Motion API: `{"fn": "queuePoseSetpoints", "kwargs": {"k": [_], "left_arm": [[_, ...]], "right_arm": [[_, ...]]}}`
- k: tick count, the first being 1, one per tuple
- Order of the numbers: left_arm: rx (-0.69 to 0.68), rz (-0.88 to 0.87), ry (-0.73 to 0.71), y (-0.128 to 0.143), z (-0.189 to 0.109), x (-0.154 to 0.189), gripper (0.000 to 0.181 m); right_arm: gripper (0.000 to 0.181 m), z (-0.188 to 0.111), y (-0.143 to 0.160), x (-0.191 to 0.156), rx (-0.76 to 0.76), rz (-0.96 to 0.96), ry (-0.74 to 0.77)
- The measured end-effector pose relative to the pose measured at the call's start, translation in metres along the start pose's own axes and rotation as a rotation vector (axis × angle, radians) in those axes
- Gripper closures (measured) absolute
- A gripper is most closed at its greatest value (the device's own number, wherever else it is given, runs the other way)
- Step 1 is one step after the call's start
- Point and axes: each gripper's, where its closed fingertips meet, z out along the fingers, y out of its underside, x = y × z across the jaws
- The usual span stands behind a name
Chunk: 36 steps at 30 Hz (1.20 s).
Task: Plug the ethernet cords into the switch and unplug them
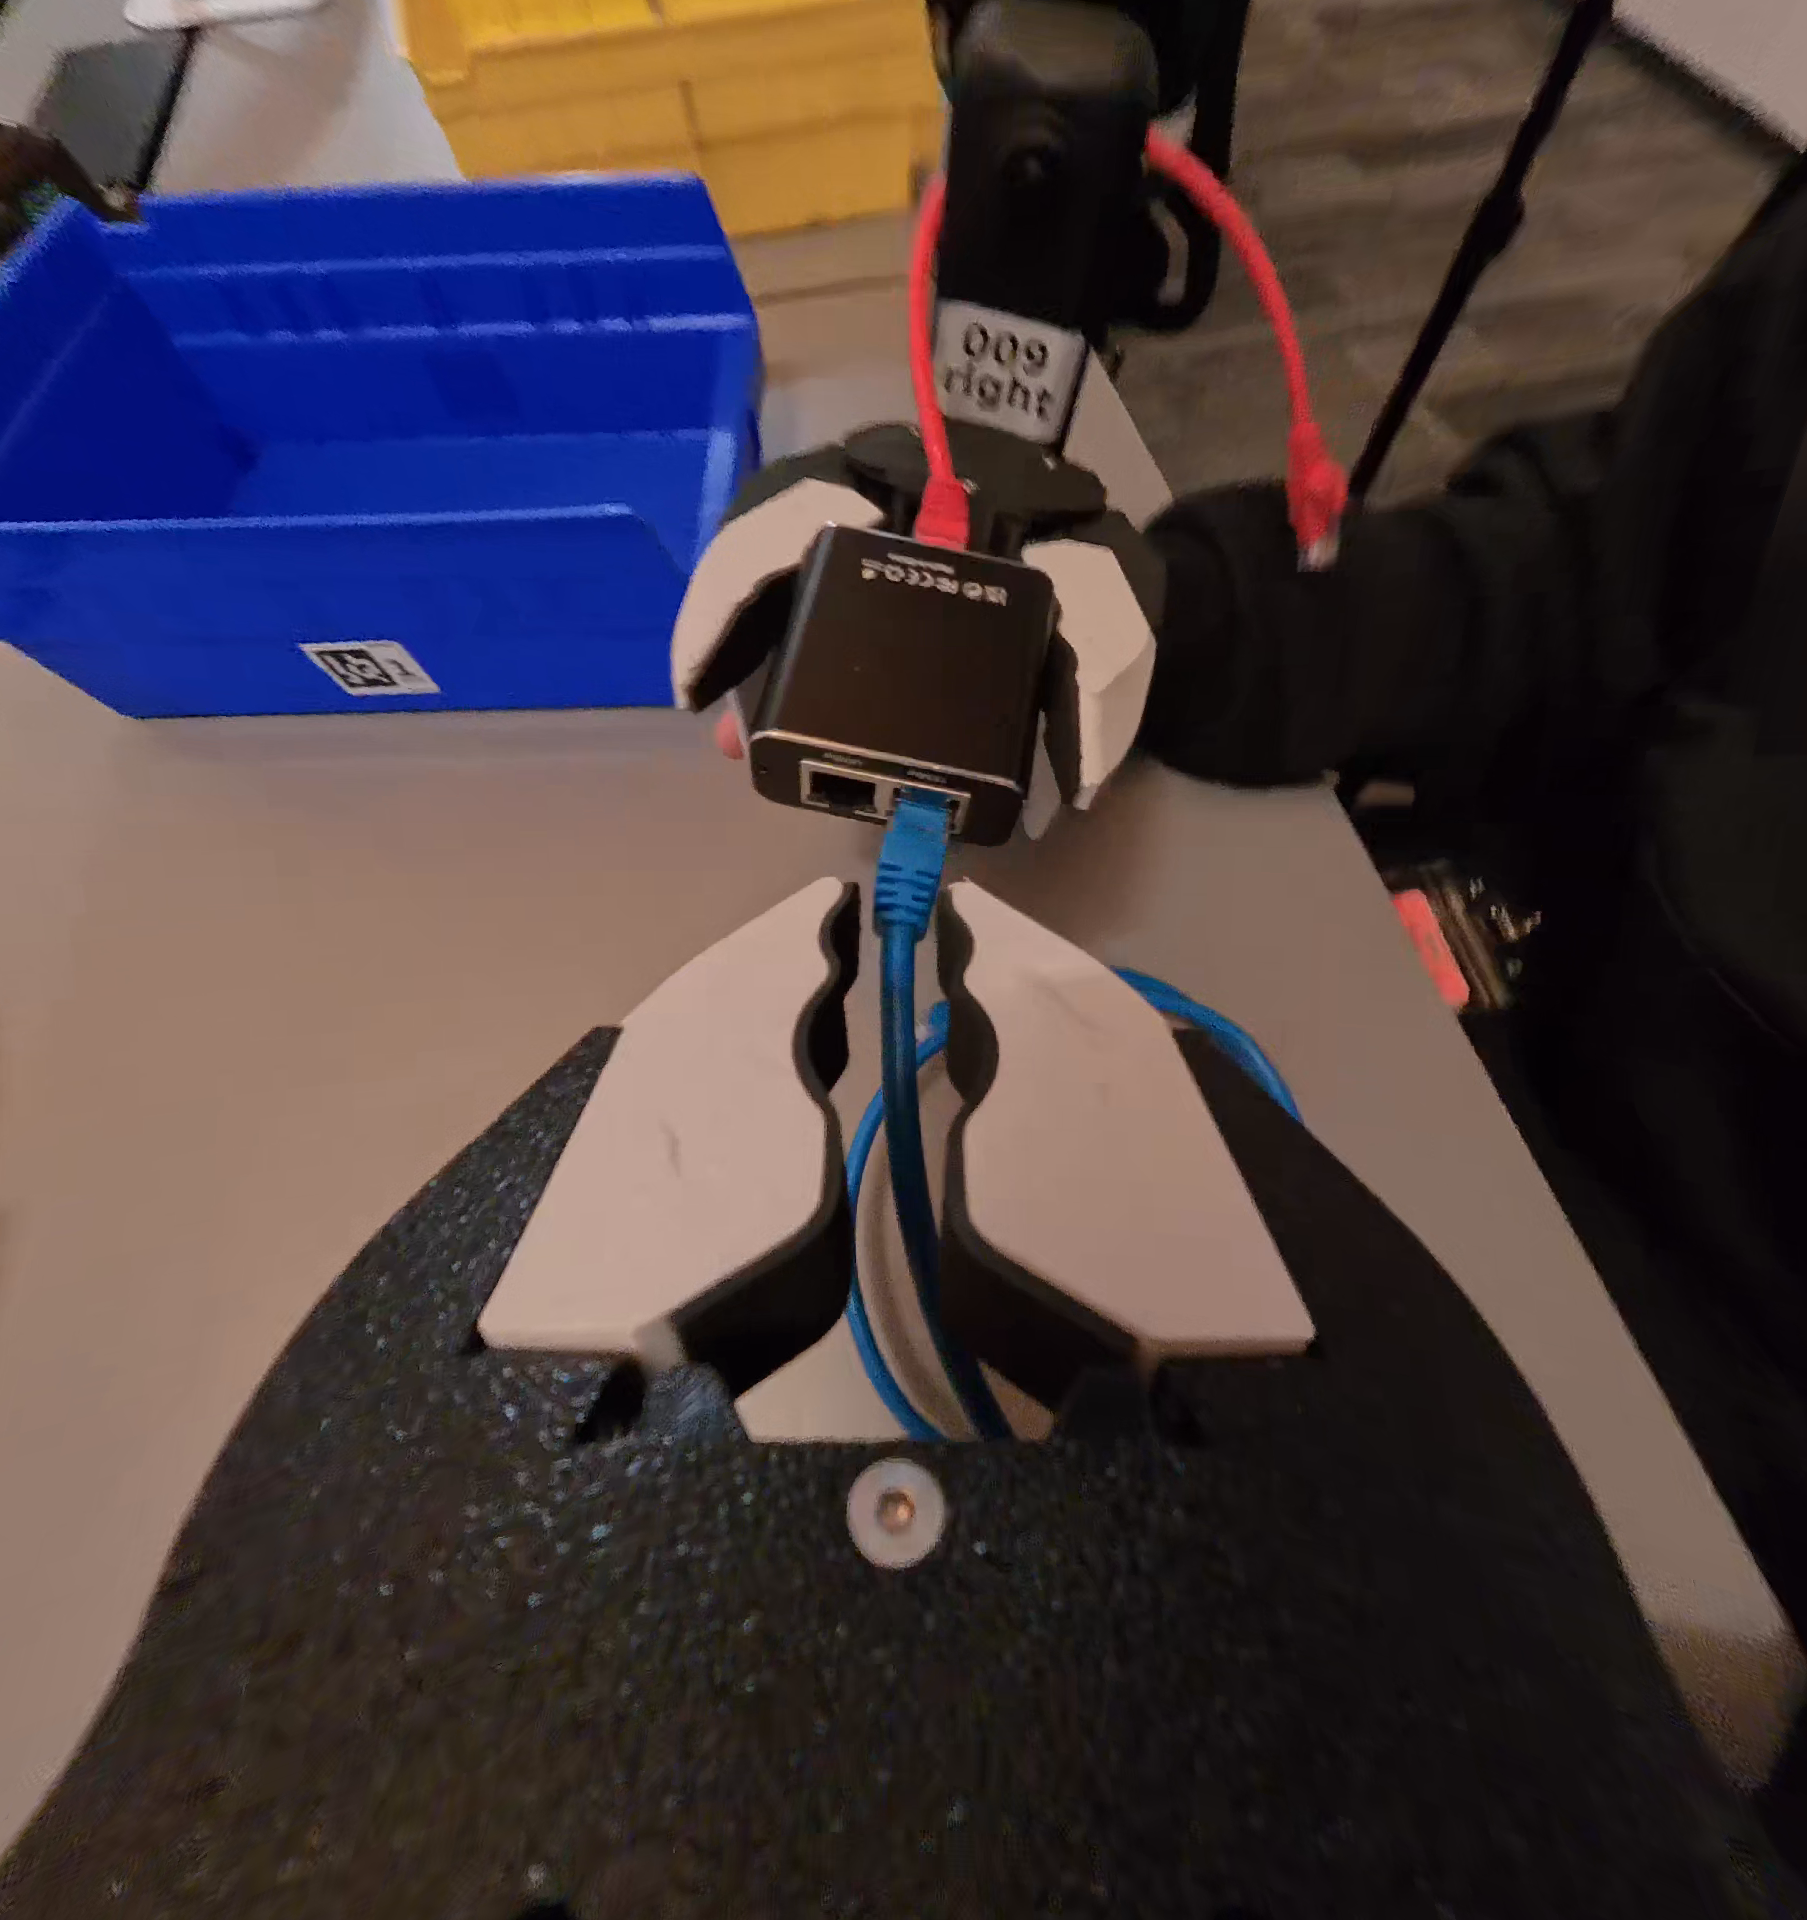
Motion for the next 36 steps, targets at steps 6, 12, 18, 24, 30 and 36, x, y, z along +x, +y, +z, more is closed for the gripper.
{"fn": "queuePoseSetpoints", "kwargs": {"k": [6,12,18,24,30,36], "left_arm": [[0.225,-0.263,0.057,-0.019,-0.01,-0.013,0.134],[0.126,-0.441,0.381,0.005,0.022,0.014,0.122],[0.087,-0.574,0.568,0.011,0.029,0.024,0.143],[-0.043,-0.614,0.477,0.028,0.035,0.019,0.157],[-0.064,-0.64,0.572,0.033,0.029,0.028,0.157],[-0.068,-0.655,0.616,0.037,0.027,0.032,0.157]], "right_arm": [[0.107,-0.005,0.001,0.007,-0.017,-0.049,0.043],[0.107,0.01,0.009,-0.014,-0.057,-0.141,-0.031],[0.107,0.013,0.02,-0.018,-0.114,-0.184,-0.045],[0.094,0.015,0.02,-0.014,-0.12,-0.24,0.014],[0.108,0.012,0.04,-0.013,-0.238,-0.391,0.007],[0.108,0.015,0.04,-0.019,-0.229,-0.404,-0.021]]}}
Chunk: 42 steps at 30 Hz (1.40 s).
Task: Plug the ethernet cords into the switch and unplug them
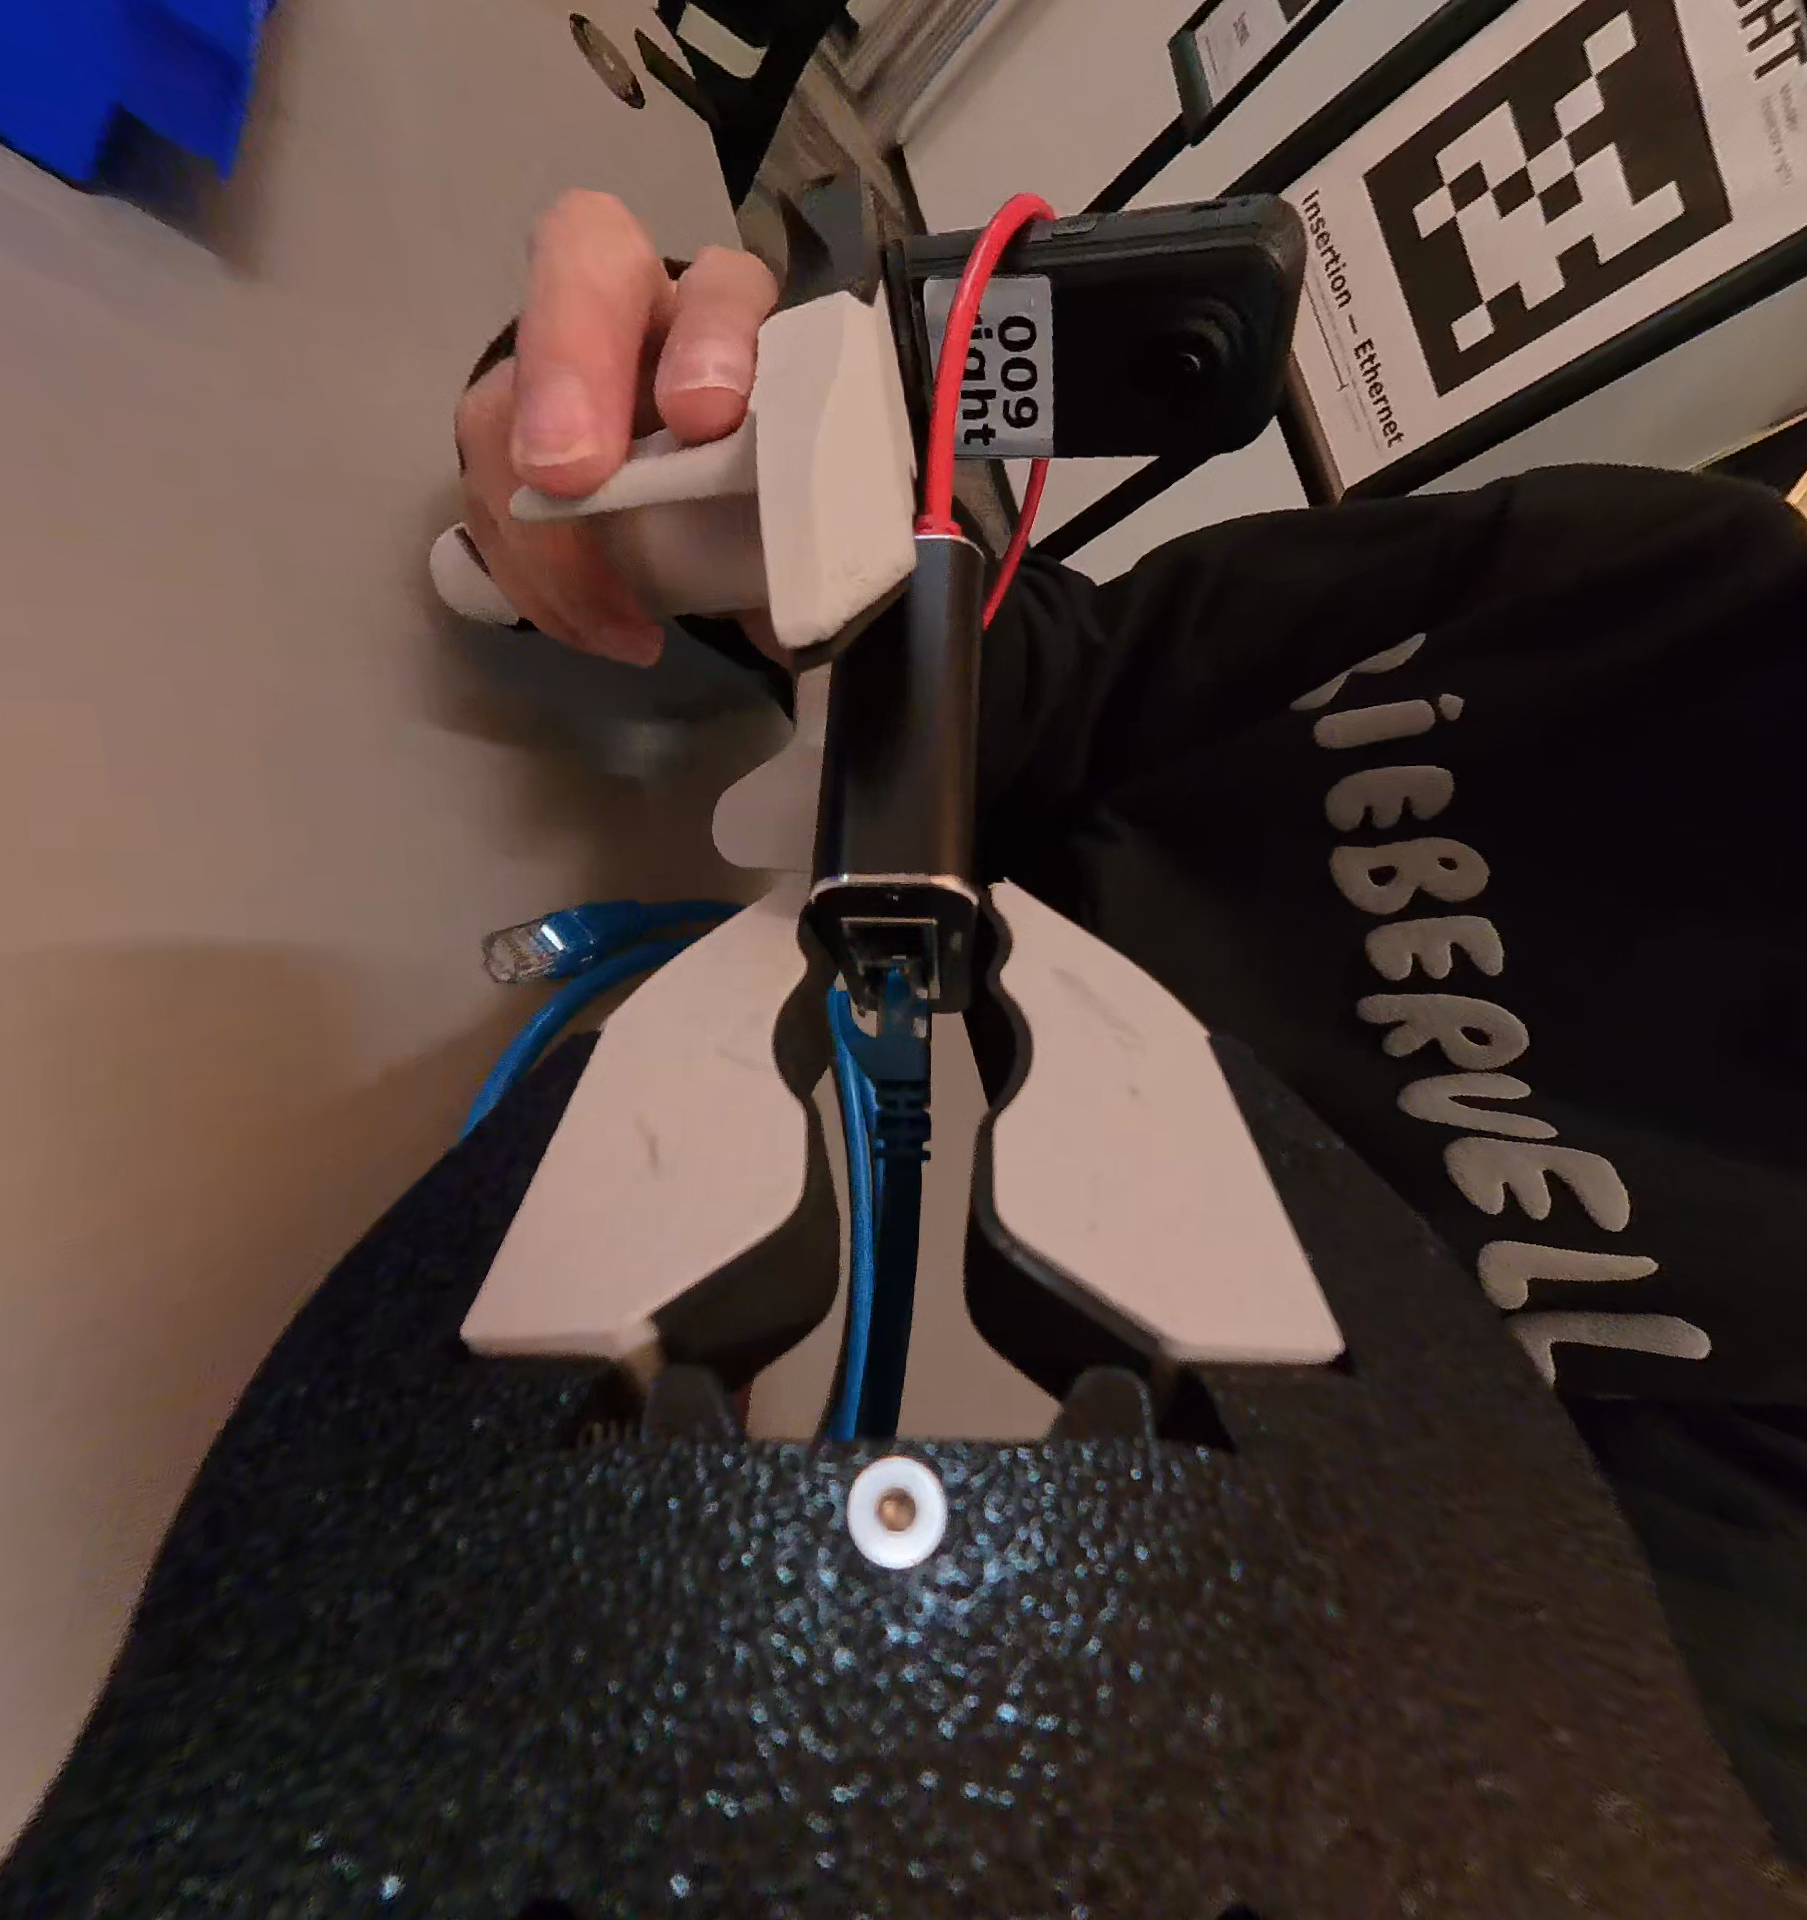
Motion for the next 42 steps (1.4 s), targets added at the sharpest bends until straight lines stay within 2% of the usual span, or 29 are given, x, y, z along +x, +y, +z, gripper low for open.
{"fn": "queuePoseSetpoints", "kwargs": {"k": [3,5,7,9,10,13,17,22,24,28,30,32,39,42], "left_arm": [[0.04,0.01,-0.002,-0.006,-0.004,-0.001,0.157],[0.114,0.11,-0.073,-0.021,-0.01,-0.002,0.152],[0.176,0.27,-0.267,-0.039,-0.018,-0.01,0.137],[0.206,0.524,-0.477,-0.053,-0.028,-0.008,0.129],[0.201,0.648,-0.574,-0.057,-0.032,-0.003,0.116],[0.158,0.988,-0.84,-0.065,-0.039,0.009,0.111],[0.023,1.356,-1.161,-0.08,-0.028,0.008,0.119],[-0.232,1.595,-1.488,-0.087,-0.024,-0.015,0.132],[-0.321,1.671,-1.5,-0.084,-0.021,-0.022,0.158],[-0.377,1.738,-1.452,-0.081,-0.018,-0.022,0.158],[-0.373,1.728,-1.383,-0.078,-0.013,-0.017,0.158],[-0.386,1.728,-1.345,-0.076,-0.01,-0.01,0.158],[-0.386,1.664,-1.223,-0.064,-0.013,0.0,0.158],[-0.403,1.65,-1.196,-0.06,-0.012,0.0,0.158]], "right_arm": [[0.109,0.002,0.004,0.005,-0.039,0.018,0.018],[0.109,0.0,0.001,0.017,-0.027,0.098,0.077],[0.109,-0.004,0.0,0.03,0.016,0.237,0.116],[0.11,-0.013,0.0,0.041,0.068,0.388,0.142],[0.11,-0.018,0.0,0.048,0.097,0.451,0.159],[0.11,-0.03,0.006,0.067,0.165,0.661,0.21],[0.11,-0.035,0.009,0.076,0.226,0.796,0.235],[0.11,-0.03,0.007,0.072,0.234,0.817,0.208],[0.11,-0.027,0.004,0.067,0.24,0.838,0.163],[0.11,-0.028,0.009,0.059,0.18,0.825,0.089],[0.1,-0.032,-0.003,0.057,0.246,0.845,0.033],[0.102,-0.034,-0.012,0.055,0.306,0.898,-0.026],[0.098,-0.025,-0.018,0.033,0.258,0.829,-0.125],[0.108,-0.022,-0.012,0.034,0.25,0.89,-0.129]]}}
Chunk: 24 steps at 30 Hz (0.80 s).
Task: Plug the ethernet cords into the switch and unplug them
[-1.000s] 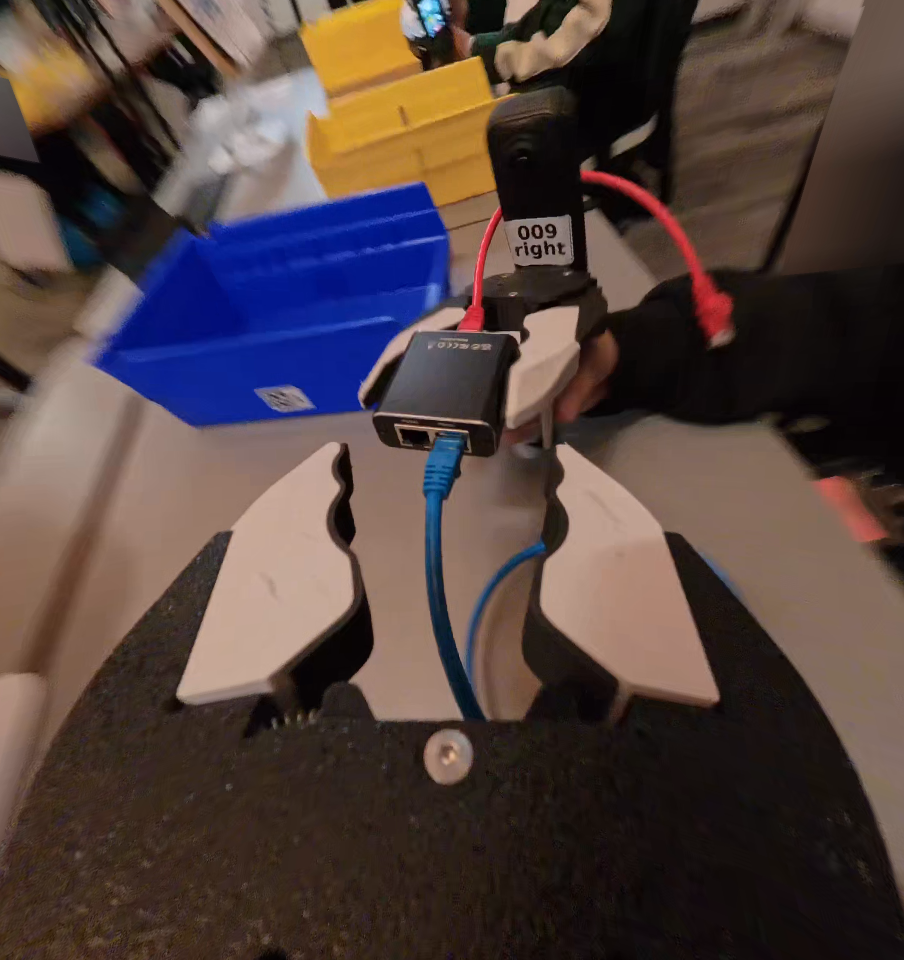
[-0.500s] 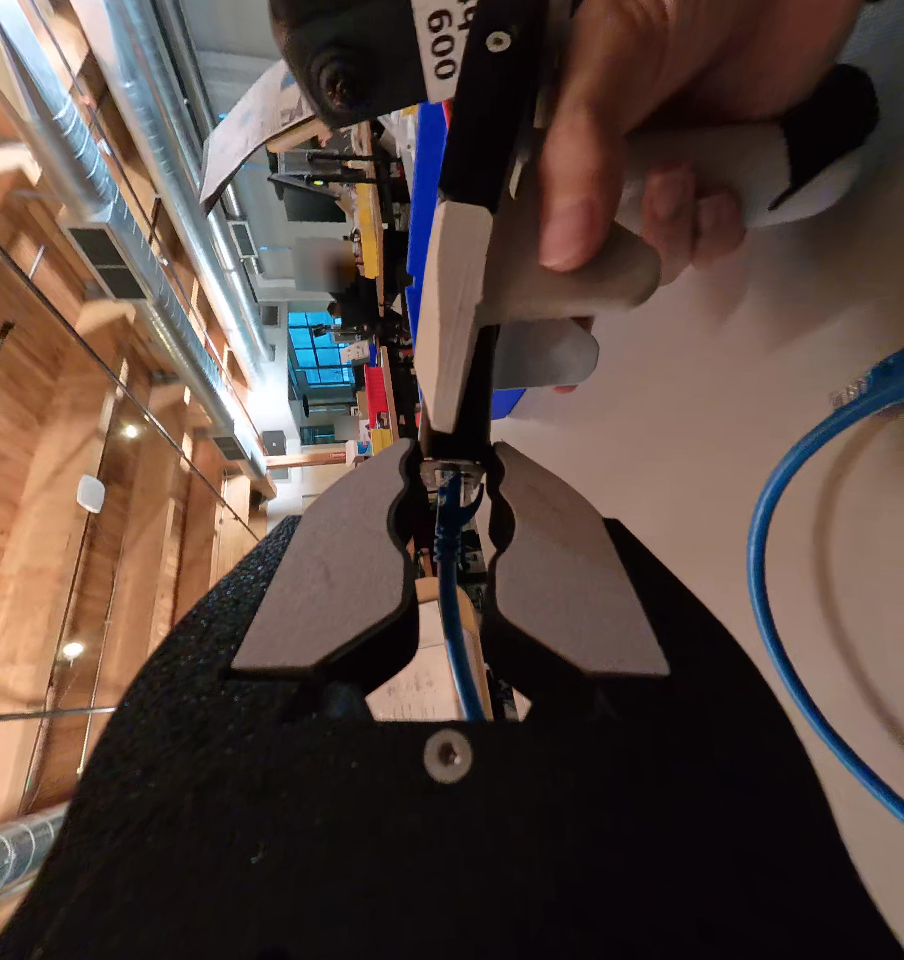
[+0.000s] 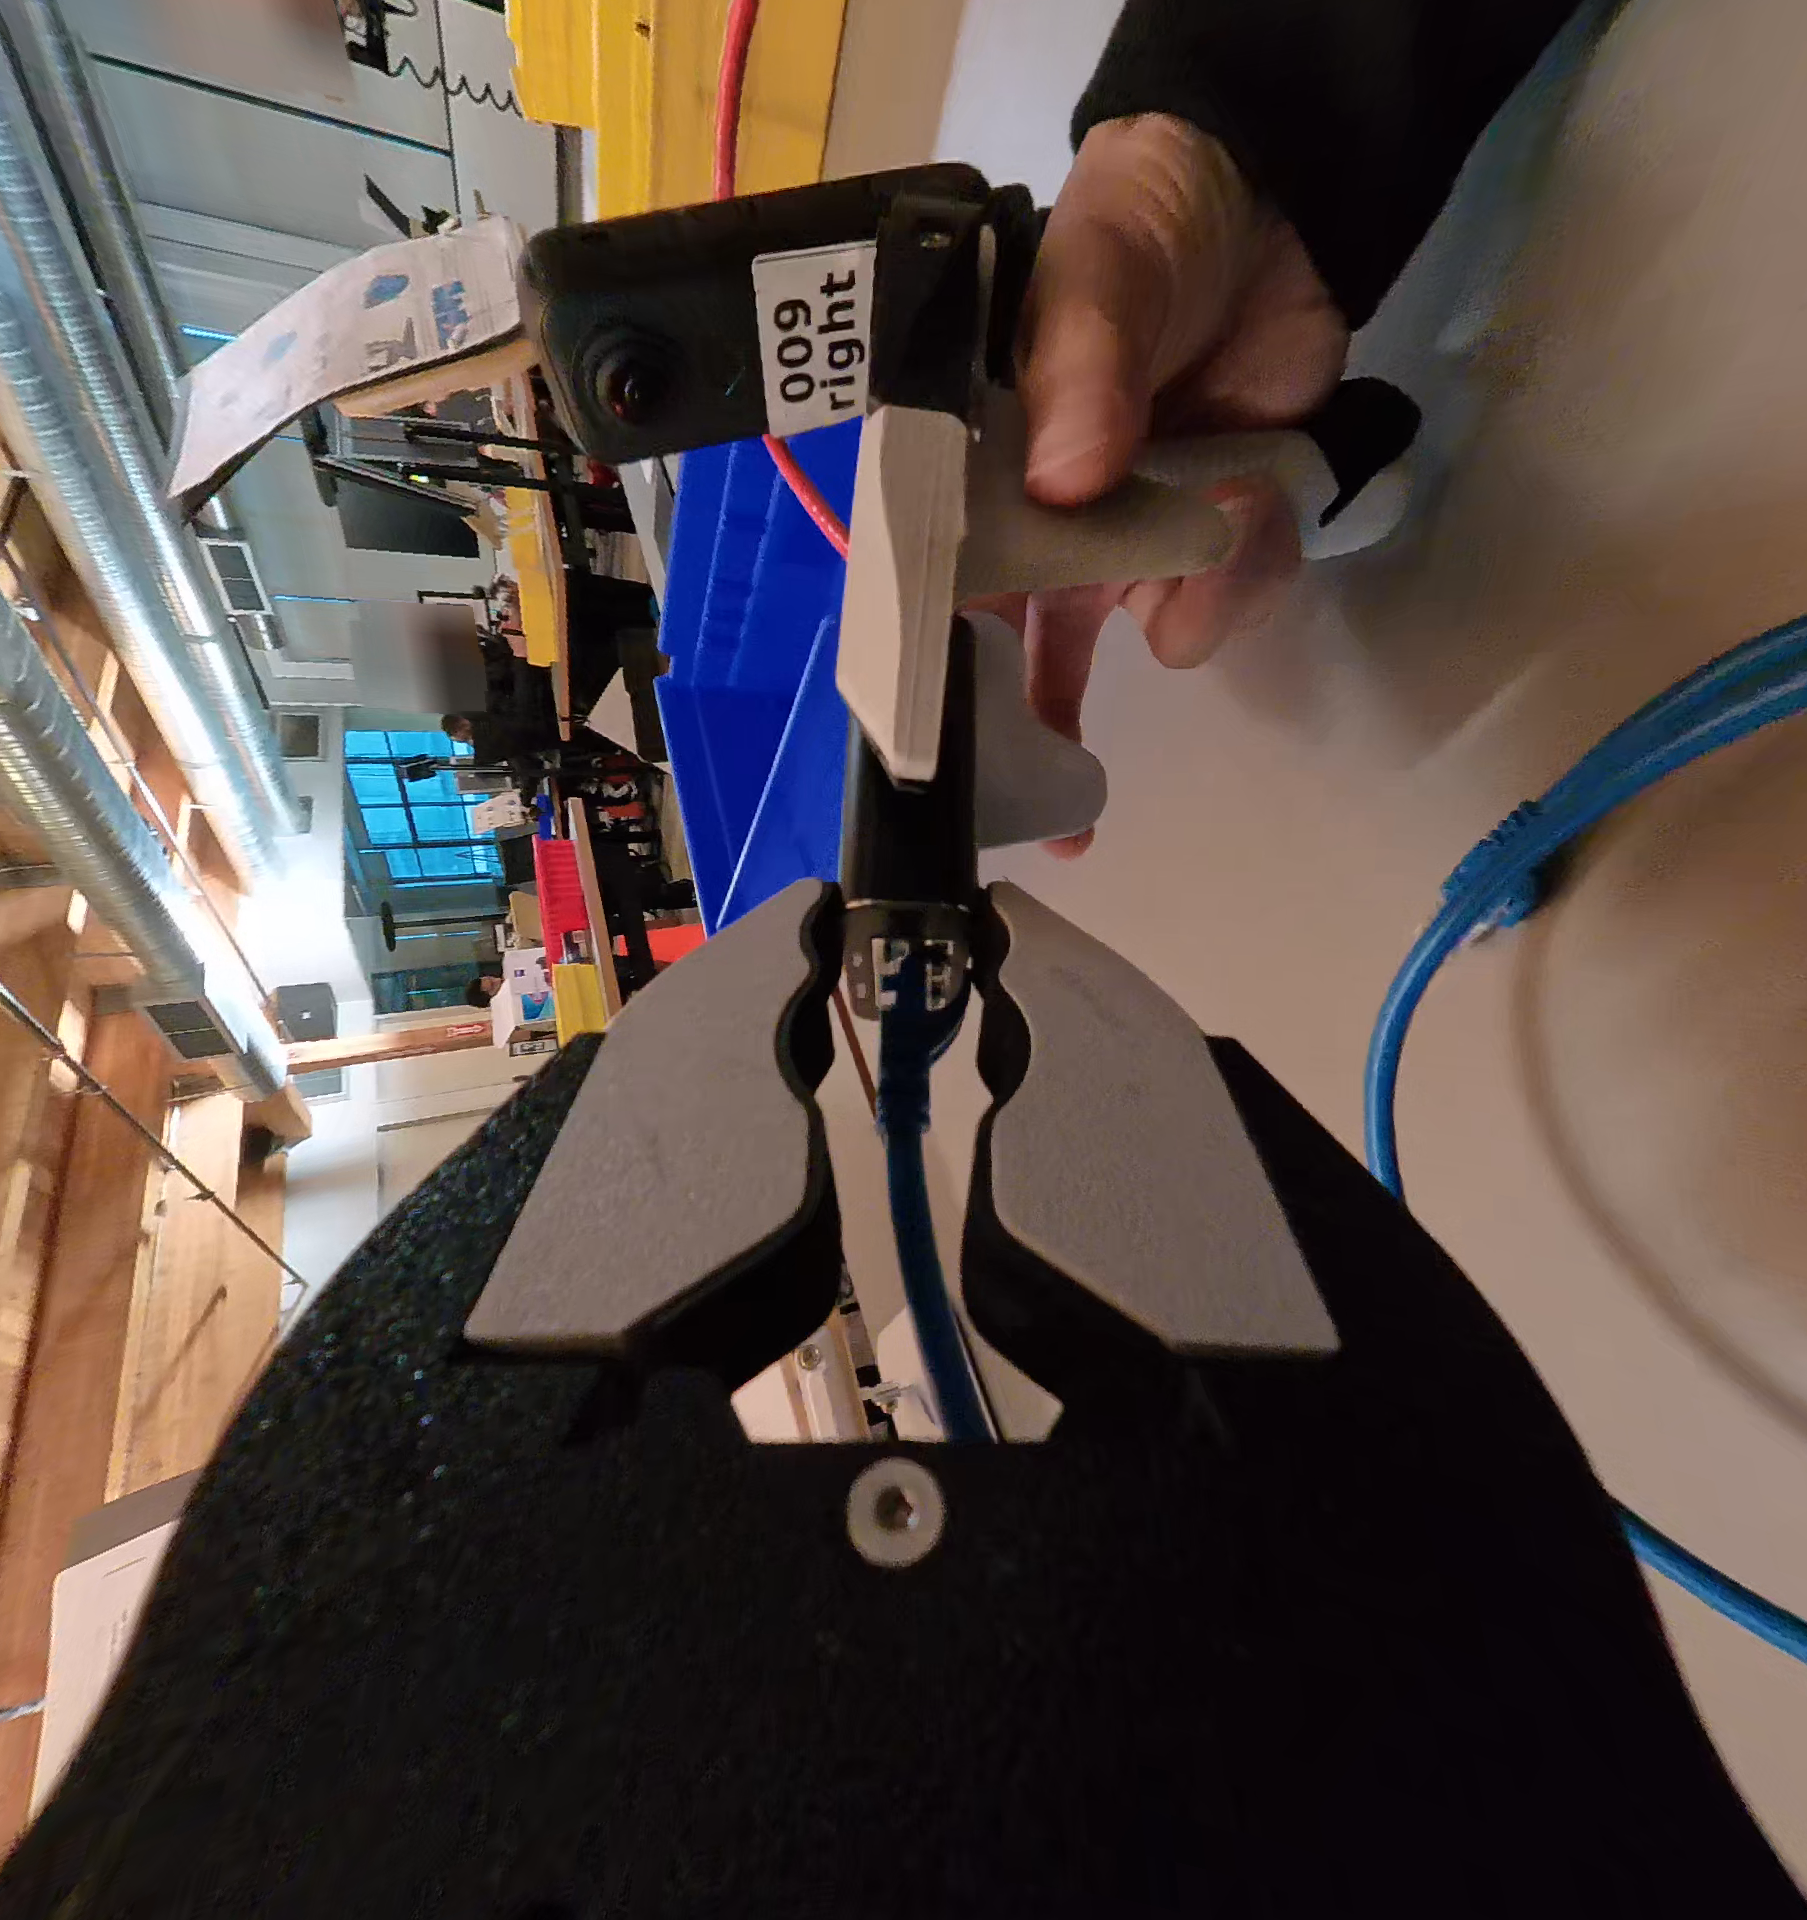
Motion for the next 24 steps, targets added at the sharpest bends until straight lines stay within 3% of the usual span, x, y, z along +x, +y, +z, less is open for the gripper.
{"fn": "queuePoseSetpoints", "kwargs": {"k": [4,8,11,14,16,18,20,22,24], "left_arm": [[0.025,0.004,-0.006,-0.002,-0.004,-0.003,0.158],[0.035,-0.038,-0.068,0.001,-0.007,-0.013,0.157],[0.016,-0.102,-0.13,0.008,-0.009,-0.024,0.134],[0.091,-0.24,-0.177,0.007,-0.023,-0.039,0.137],[0.199,-0.458,-0.176,0.006,-0.035,-0.05,0.139],[0.301,-0.827,-0.096,0.014,-0.04,-0.057,0.14],[0.374,-1.145,0.073,0.023,-0.038,-0.05,0.136],[0.409,-1.314,0.275,0.026,-0.034,-0.028,0.125],[0.363,-1.36,0.435,0.03,-0.024,0.001,0.124]], "right_arm": [[0.108,0.002,0.002,-0.004,-0.05,-0.021,-0.006],[0.108,0.005,-0.013,-0.005,0.04,-0.077,0.027],[0.108,0.002,-0.017,0.002,0.059,-0.136,0.093],[0.109,-0.009,-0.026,0.009,0.106,-0.155,0.135],[0.109,-0.014,-0.028,0.011,0.107,-0.187,0.158],[0.109,-0.015,-0.028,0.012,0.09,-0.253,0.183],[0.109,-0.012,-0.026,0.004,0.07,-0.365,0.176],[0.109,-0.005,-0.02,-0.003,0.041,-0.45,0.156],[0.109,0.002,-0.013,-0.009,0.016,-0.489,0.131]]}}
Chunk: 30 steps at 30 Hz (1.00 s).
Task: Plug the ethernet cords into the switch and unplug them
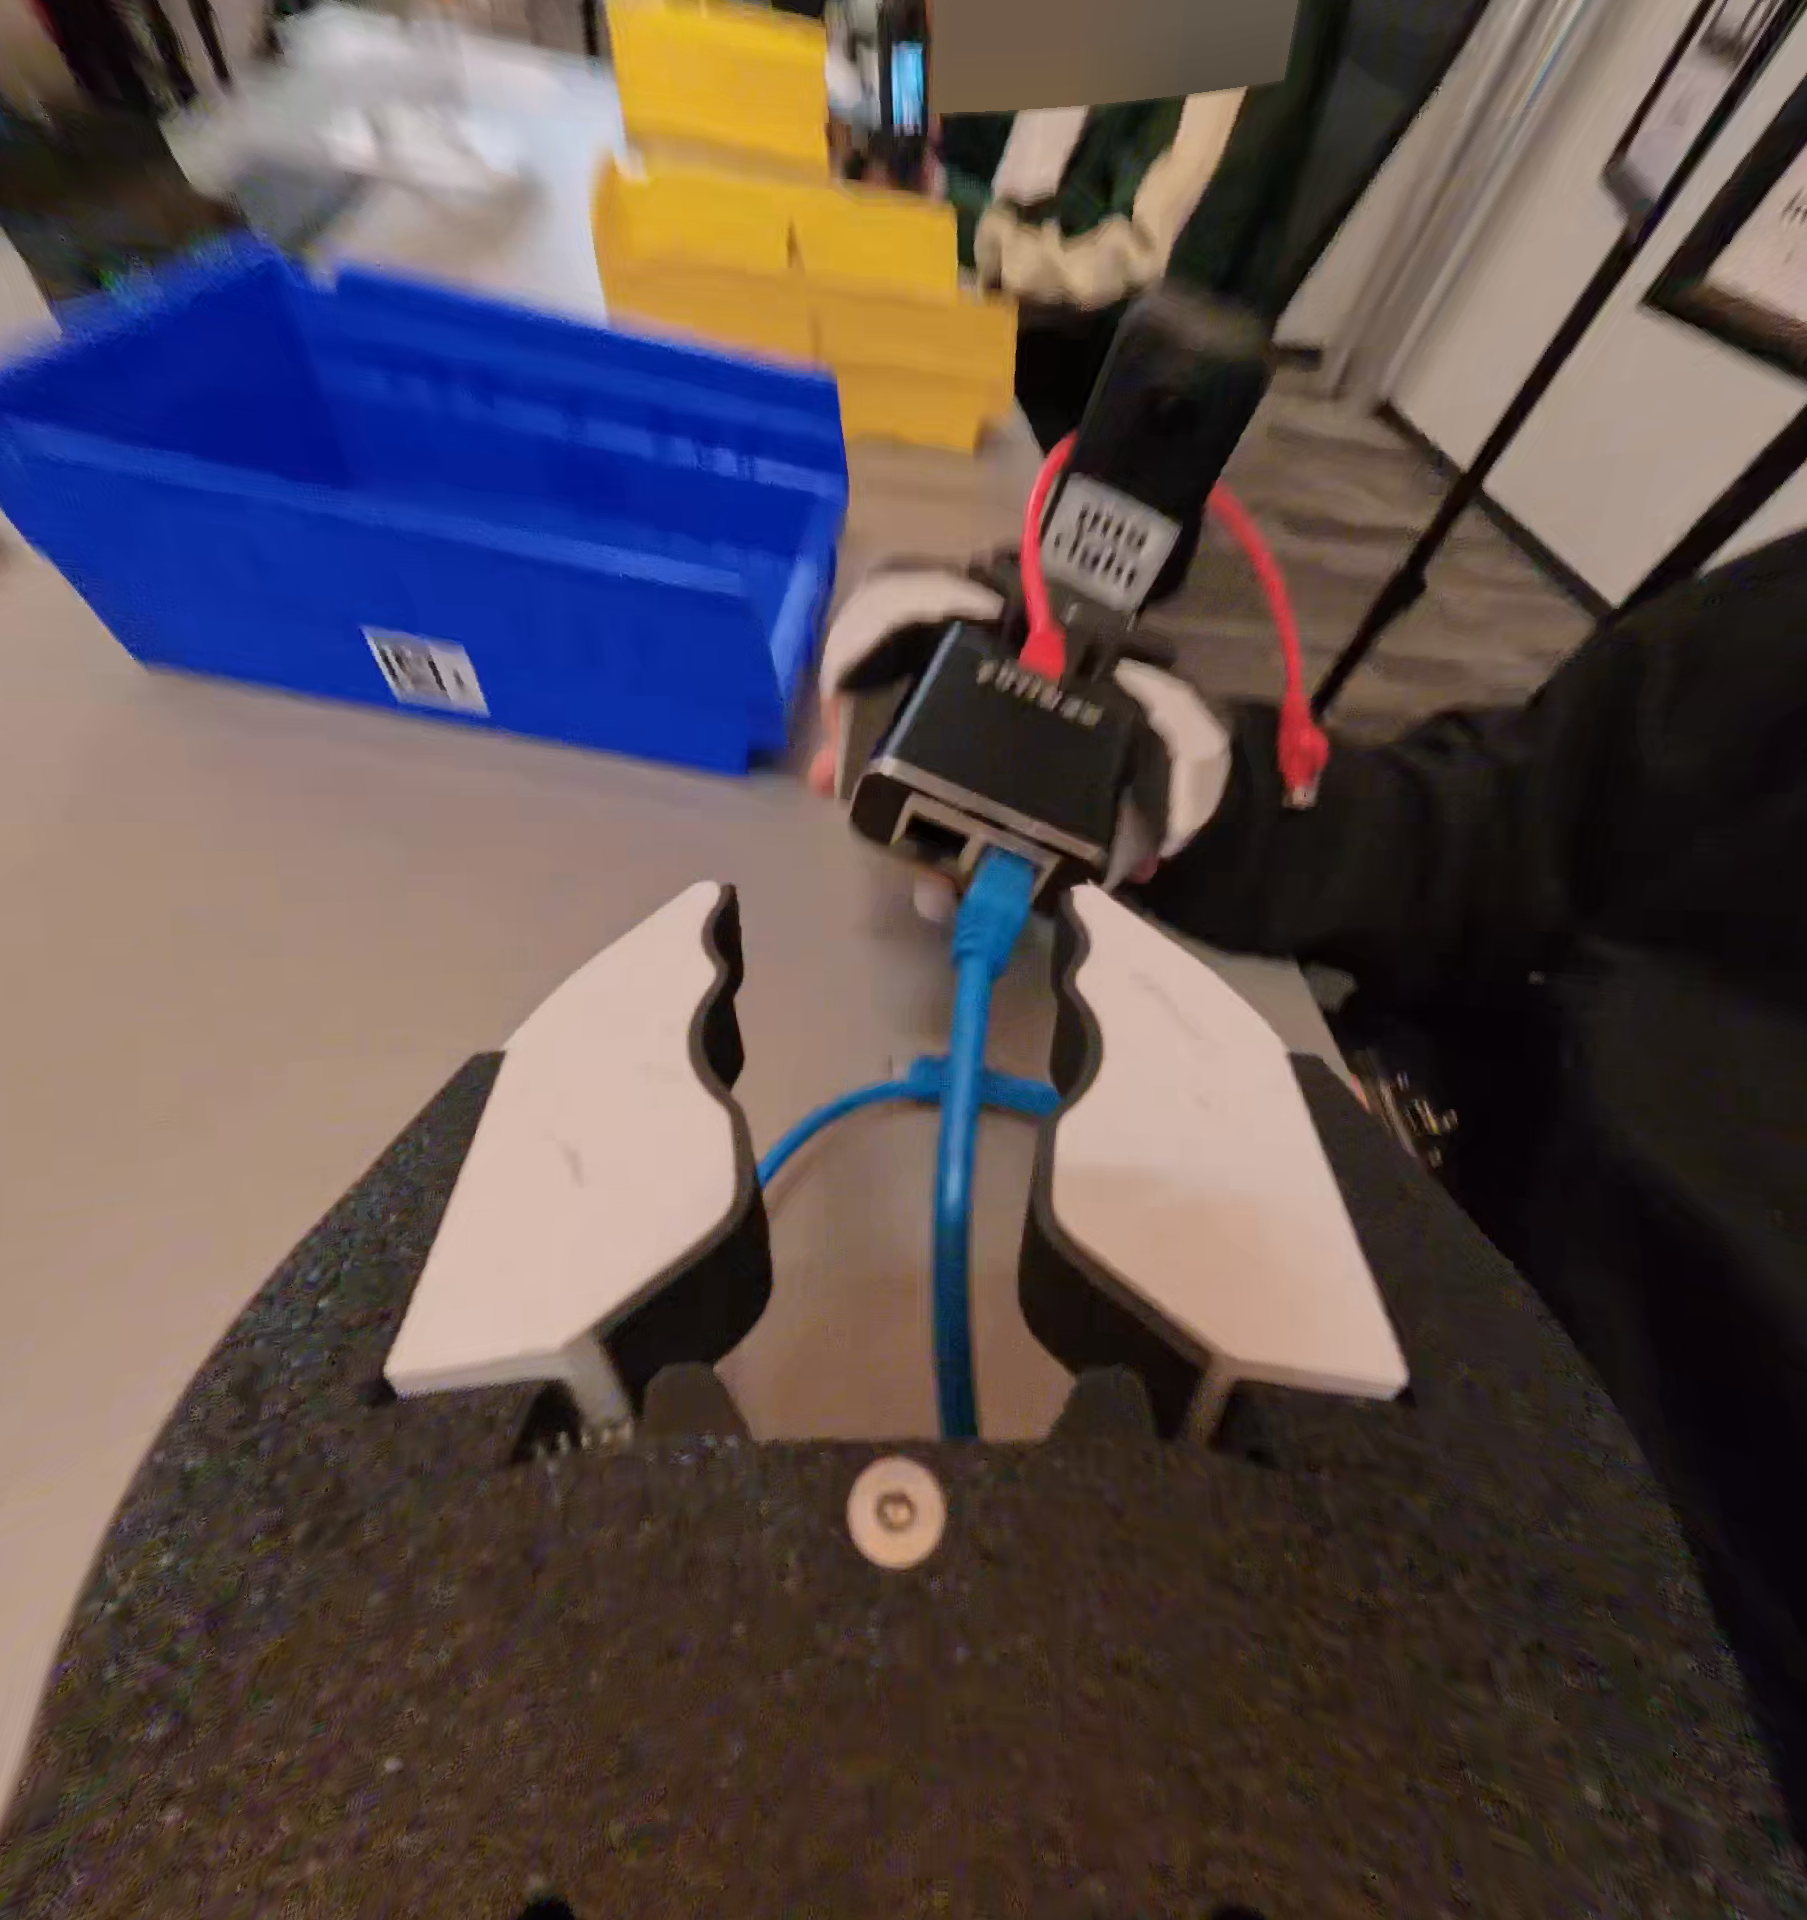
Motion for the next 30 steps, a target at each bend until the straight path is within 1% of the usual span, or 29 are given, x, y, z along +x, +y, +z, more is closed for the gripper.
{"fn": "queuePoseSetpoints", "kwargs": {"k": [1,2,3,5,6,7,9,10,12,14,15,17,20,21,24,25,26,27,30], "left_arm": [[-0.049,-0.017,0.036,0.013,0.005,0.0,0.123],[-0.074,-0.03,0.092,0.02,0.01,0.004,0.117],[-0.075,-0.048,0.161,0.023,0.014,0.011,0.121],[-0.06,-0.077,0.366,0.025,0.014,0.035,0.149],[-0.043,-0.099,0.44,0.025,0.014,0.043,0.149],[-0.028,-0.12,0.484,0.025,0.016,0.046,0.156],[0.016,-0.171,0.564,0.023,0.016,0.048,0.156],[0.056,-0.221,0.611,0.02,0.013,0.049,0.15],[0.083,-0.329,0.687,0.016,0.01,0.049,0.14],[0.106,-0.386,0.711,0.015,0.011,0.047,0.134],[0.115,-0.411,0.697,0.015,0.013,0.043,0.133],[0.099,-0.476,0.624,0.018,0.021,0.03,0.131],[0.08,-0.542,0.587,0.021,0.027,0.023,0.129],[0.065,-0.542,0.579,0.023,0.029,0.023,0.126],[-0.001,-0.508,0.558,0.033,0.034,0.027,0.125],[-0.002,-0.507,0.57,0.032,0.034,0.028,0.128],[0.011,-0.505,0.597,0.028,0.032,0.03,0.141],[0.008,-0.516,0.605,0.027,0.032,0.029,0.15],[-0.08,-0.591,0.571,0.035,0.035,0.026,0.152]], "right_arm": [[0.109,0.002,0.0,-0.005,0.002,-0.016,-0.017],[0.109,0.005,0.001,-0.009,-0.002,-0.027,-0.041],[0.109,0.006,0.003,-0.011,-0.016,-0.045,-0.044],[0.109,0.007,0.003,-0.017,-0.005,-0.063,-0.068],[0.109,0.007,0.002,-0.017,0.003,-0.066,-0.067],[0.109,0.008,0.003,-0.016,-0.007,-0.082,-0.058],[0.109,0.007,0.005,-0.019,-0.014,-0.106,-0.072],[0.109,0.007,0.006,-0.016,-0.02,-0.119,-0.058],[0.109,0.006,0.009,-0.014,-0.042,-0.154,-0.043],[0.109,0.004,0.011,-0.012,-0.057,-0.183,-0.032],[0.109,0.003,0.012,-0.013,-0.061,-0.189,-0.042],[0.109,0.004,0.013,-0.013,-0.071,-0.221,-0.031],[0.109,0.009,0.022,-0.016,-0.118,-0.263,-0.029],[0.109,0.01,0.025,-0.015,-0.138,-0.278,-0.025],[0.109,0.012,0.031,-0.012,-0.175,-0.324,0.002],[0.109,0.012,0.034,-0.012,-0.188,-0.322,0.003],[0.109,0.012,0.036,-0.01,-0.202,-0.336,0.015],[0.109,0.011,0.037,-0.008,-0.21,-0.347,0.029],[0.109,0.009,0.047,-0.004,-0.257,-0.305,0.03]]}}
